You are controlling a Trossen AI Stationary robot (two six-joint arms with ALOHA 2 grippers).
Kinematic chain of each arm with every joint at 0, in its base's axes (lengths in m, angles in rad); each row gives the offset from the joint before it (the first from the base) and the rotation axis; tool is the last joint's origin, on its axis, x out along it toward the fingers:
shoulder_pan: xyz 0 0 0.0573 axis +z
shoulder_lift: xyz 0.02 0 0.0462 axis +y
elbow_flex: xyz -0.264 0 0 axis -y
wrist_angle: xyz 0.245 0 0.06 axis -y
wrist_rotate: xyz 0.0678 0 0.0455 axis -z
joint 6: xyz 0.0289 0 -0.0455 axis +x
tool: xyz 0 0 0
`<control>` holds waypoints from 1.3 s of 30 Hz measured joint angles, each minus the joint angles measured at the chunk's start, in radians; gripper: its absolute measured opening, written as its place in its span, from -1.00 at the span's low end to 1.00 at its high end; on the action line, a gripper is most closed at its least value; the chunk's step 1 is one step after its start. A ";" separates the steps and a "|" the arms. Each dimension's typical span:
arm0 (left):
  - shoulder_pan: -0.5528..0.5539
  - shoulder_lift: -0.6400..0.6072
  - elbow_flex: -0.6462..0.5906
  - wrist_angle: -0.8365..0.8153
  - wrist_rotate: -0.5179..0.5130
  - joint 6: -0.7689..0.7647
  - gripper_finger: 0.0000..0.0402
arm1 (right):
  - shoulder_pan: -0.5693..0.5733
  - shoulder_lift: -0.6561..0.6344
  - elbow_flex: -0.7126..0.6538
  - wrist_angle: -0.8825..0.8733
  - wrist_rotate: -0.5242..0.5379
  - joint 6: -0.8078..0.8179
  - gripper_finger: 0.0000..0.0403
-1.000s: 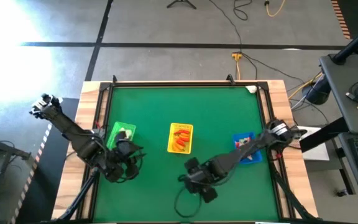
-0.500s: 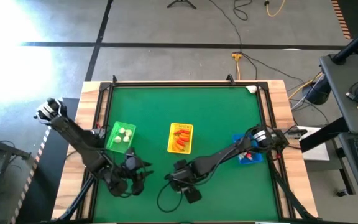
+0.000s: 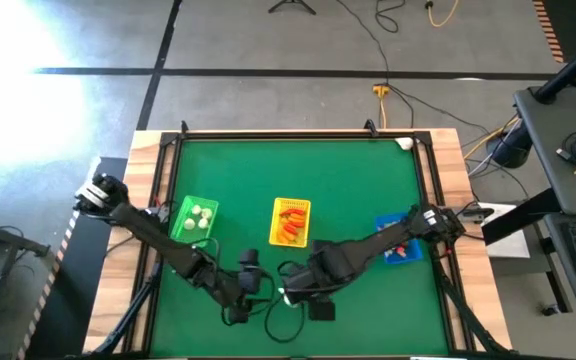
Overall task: Sort produce into baskets
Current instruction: Put the white garlic into the green bin
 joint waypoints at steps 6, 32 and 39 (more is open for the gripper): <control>0.081 0.115 0.001 0.188 0.178 0.065 0.37 | 0.059 -0.010 0.075 0.014 0.062 0.116 0.63; 0.151 0.420 0.178 0.316 0.311 0.299 0.63 | 0.061 -0.010 0.056 0.043 0.084 0.213 0.62; 0.145 0.496 0.318 0.210 0.359 0.269 0.44 | 0.062 -0.010 0.054 0.040 0.079 0.213 0.62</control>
